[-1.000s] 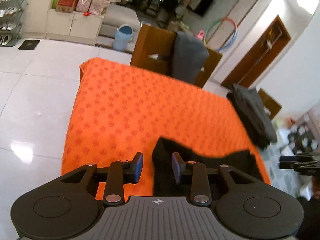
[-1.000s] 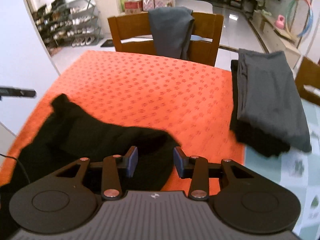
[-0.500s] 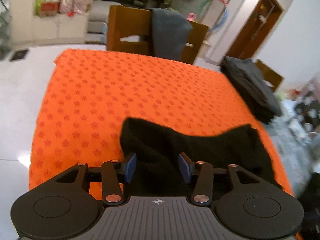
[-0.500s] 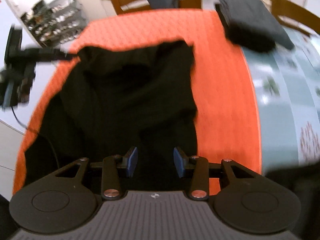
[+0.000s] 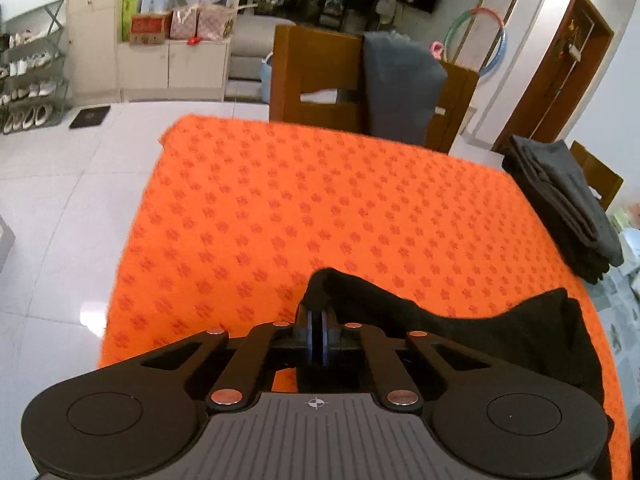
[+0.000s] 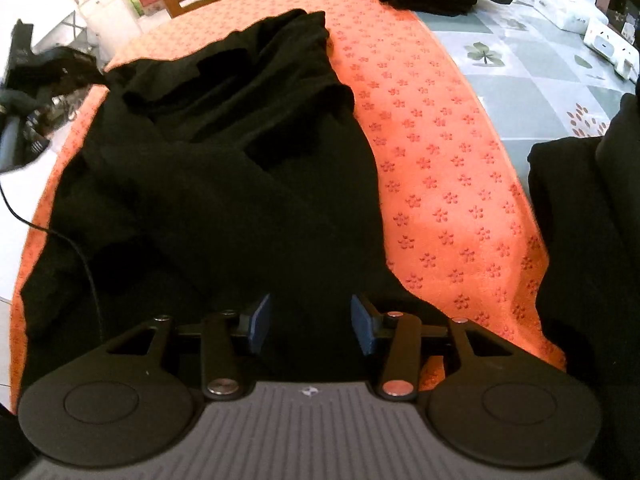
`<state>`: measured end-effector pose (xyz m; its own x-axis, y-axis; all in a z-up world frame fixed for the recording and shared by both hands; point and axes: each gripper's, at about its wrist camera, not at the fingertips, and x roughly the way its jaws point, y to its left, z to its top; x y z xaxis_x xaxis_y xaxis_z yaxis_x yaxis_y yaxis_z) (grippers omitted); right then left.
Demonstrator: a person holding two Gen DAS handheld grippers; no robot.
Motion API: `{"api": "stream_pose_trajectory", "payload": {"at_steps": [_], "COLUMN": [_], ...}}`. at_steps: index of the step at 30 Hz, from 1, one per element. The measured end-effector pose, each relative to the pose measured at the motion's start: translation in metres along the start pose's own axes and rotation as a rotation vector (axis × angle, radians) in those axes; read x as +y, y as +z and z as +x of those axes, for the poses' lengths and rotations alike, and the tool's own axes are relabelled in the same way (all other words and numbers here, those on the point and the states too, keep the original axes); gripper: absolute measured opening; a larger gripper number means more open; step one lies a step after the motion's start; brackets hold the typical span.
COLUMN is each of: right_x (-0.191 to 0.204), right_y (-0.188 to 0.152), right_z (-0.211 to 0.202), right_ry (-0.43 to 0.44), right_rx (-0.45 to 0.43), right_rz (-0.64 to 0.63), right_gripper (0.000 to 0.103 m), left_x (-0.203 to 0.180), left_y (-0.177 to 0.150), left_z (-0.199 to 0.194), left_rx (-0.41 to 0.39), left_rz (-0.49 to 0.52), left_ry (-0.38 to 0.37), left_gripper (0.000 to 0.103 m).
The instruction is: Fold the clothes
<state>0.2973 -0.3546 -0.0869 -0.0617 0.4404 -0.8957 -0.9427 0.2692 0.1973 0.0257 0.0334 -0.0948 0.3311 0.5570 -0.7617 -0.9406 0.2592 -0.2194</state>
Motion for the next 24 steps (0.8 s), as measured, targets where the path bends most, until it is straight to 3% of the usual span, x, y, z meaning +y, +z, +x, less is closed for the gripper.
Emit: {"api": "stream_pose_trajectory", "payload": {"at_steps": [3, 8, 11, 16, 18, 24], "right_x": [0.002, 0.002, 0.001, 0.002, 0.003, 0.002], "right_y": [-0.001, -0.001, -0.002, 0.0, 0.002, 0.02], "right_z": [0.004, 0.01, 0.012, 0.012, 0.008, -0.006], "right_ry": [-0.011, -0.021, -0.024, -0.031, -0.03, -0.015], "right_rx": [0.006, 0.004, 0.002, 0.001, -0.013, -0.082], "right_rz": [-0.012, -0.025, -0.031, -0.035, -0.038, -0.038], "right_gripper": [0.05, 0.05, 0.05, 0.051, 0.051, 0.051], "left_x": [0.014, 0.048, 0.05, 0.05, 0.049, 0.039], "left_y": [0.007, 0.007, 0.005, 0.008, 0.006, -0.035], "left_z": [0.003, 0.027, 0.033, 0.017, 0.003, -0.053], "left_rx": [0.014, 0.081, 0.085, 0.067, 0.081, 0.122], "left_rz": [-0.048, -0.214, -0.218, -0.127, -0.085, 0.047], "left_ry": [-0.001, -0.048, -0.059, -0.144, -0.194, -0.272], "left_gripper": [0.006, 0.007, 0.009, 0.021, 0.034, 0.041]}}
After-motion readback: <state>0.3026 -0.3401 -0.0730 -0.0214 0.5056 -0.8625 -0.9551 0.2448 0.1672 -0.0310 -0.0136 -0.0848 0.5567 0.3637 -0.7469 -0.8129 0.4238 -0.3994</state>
